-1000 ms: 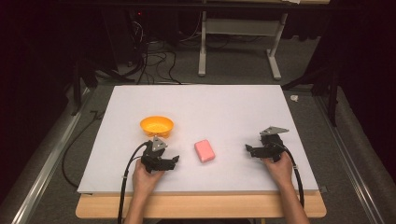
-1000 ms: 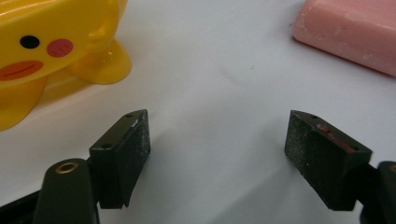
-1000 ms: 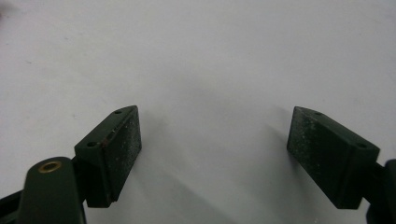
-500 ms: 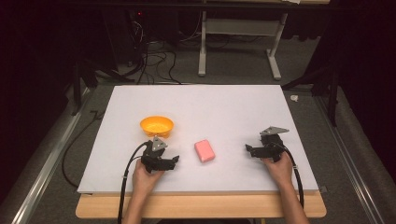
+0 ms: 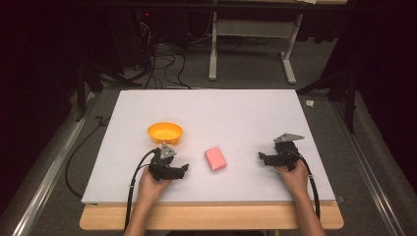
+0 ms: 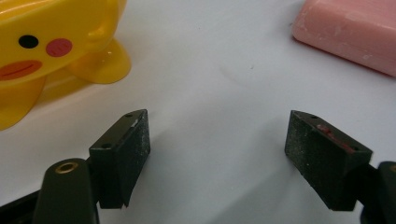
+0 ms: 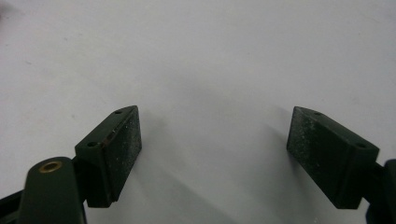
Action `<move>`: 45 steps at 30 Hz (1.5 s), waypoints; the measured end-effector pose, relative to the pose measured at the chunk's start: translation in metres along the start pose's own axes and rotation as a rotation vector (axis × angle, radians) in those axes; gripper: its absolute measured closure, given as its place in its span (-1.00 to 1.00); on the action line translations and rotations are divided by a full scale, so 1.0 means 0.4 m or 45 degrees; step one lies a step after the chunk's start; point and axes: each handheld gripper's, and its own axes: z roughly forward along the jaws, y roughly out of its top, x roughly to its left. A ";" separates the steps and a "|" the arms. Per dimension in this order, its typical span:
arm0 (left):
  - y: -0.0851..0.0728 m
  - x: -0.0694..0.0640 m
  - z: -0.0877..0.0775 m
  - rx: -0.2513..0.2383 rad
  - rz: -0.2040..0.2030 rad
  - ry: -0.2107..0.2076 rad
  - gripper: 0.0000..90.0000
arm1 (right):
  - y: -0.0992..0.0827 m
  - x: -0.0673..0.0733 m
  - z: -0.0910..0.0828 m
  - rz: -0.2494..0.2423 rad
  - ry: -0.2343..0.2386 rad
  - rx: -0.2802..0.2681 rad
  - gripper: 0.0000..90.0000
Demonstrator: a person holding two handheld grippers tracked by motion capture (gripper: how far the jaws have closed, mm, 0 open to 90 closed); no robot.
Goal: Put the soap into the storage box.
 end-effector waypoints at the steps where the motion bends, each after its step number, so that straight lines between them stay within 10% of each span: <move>1: 0.000 0.000 0.000 0.000 0.000 0.000 -0.49 | 0.000 0.000 0.000 0.000 0.000 0.000 -0.59; 16: 0.005 -0.002 -0.001 0.015 0.003 0.002 -0.48 | 0.000 0.000 0.000 0.004 -0.001 0.001 -0.59; 26: 0.031 -0.036 -0.033 -0.082 0.060 -0.025 -0.49 | 0.000 0.000 0.000 0.005 0.000 0.001 -0.59; 45: 0.109 -0.095 -0.030 -0.124 0.132 -0.172 -0.65 | 0.000 0.000 0.000 0.007 -0.001 0.000 -0.58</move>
